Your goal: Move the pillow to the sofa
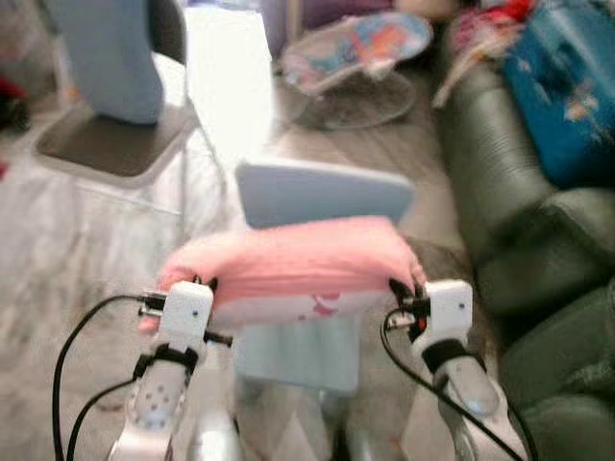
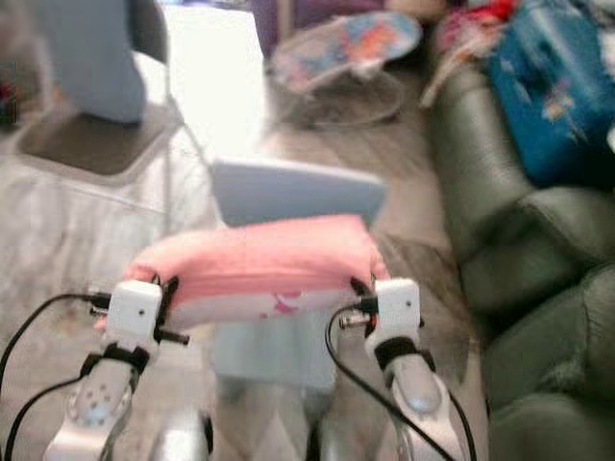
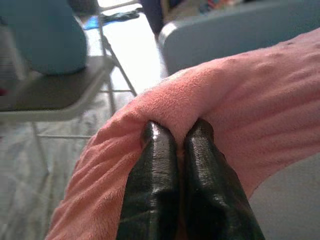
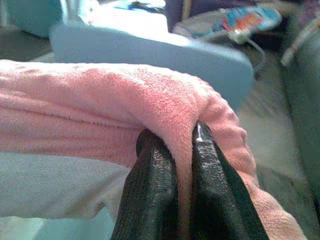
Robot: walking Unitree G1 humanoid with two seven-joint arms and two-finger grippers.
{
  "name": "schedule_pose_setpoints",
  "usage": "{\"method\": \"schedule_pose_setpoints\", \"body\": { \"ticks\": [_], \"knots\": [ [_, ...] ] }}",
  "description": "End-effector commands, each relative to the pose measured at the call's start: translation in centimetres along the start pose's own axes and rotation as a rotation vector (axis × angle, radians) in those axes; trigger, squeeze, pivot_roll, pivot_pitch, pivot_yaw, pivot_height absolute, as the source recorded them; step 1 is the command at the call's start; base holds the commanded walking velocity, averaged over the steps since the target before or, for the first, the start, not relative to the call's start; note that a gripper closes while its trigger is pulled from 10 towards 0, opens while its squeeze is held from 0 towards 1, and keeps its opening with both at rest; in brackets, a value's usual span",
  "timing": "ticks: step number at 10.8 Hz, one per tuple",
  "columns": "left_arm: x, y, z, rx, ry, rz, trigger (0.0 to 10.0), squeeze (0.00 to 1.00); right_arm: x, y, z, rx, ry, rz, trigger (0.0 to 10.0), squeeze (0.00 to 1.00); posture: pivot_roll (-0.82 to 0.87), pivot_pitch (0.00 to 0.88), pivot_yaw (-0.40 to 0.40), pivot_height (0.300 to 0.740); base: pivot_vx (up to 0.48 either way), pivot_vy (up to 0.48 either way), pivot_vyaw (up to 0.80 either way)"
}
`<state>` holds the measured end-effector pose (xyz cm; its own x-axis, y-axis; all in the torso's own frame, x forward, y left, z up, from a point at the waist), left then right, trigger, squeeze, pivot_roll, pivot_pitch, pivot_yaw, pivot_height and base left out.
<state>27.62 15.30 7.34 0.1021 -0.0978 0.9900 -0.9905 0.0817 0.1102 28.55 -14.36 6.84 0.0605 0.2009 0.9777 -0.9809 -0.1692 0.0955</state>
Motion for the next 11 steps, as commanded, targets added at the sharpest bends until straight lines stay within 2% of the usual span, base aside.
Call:
{"method": "schedule_pose_setpoints", "body": {
  "ticks": [1, 4, 11],
  "knots": [
    [-0.2, 0.2, -2.4, 0.091, -0.014, -0.013, 10.0, 0.00, -0.1, 0.3, 2.8, -0.106, 0.011, -0.012, 10.0, 0.00, 0.06, 0.085, -0.066, 0.740, 0.000, 0.000, 0.00],
    [0.3, -0.6, -2.1, 0.079, -0.008, 0.006, 10.0, 0.00, 0.2, -0.1, 3.1, -0.109, 0.014, -0.004, 10.0, 0.00, 0.05, 0.070, -0.066, 0.740, 0.000, 0.000, 0.00],
    [0.3, -1.4, -1.3, 0.061, 0.010, 0.011, 10.0, 0.00, -0.2, -0.5, 3.3, -0.108, 0.010, -0.022, 10.0, 0.00, 0.04, 0.051, -0.071, 0.740, 0.000, 0.000, 0.00]
  ]
}}
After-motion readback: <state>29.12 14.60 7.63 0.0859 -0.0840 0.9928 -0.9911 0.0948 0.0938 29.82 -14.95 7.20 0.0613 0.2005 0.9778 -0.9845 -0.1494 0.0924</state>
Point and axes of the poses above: a point about 5 cm out from each wrist's last joint towards the gripper, its own y axis pointing back from the gripper into the wrist, its own x axis along the axis of the wrist's last joint, z = x × y, the point moved 6 cm from there along -y, pointing out of the wrist towards the gripper, and after that the axes turned 10 degrees about y, right-handed, at the moved point
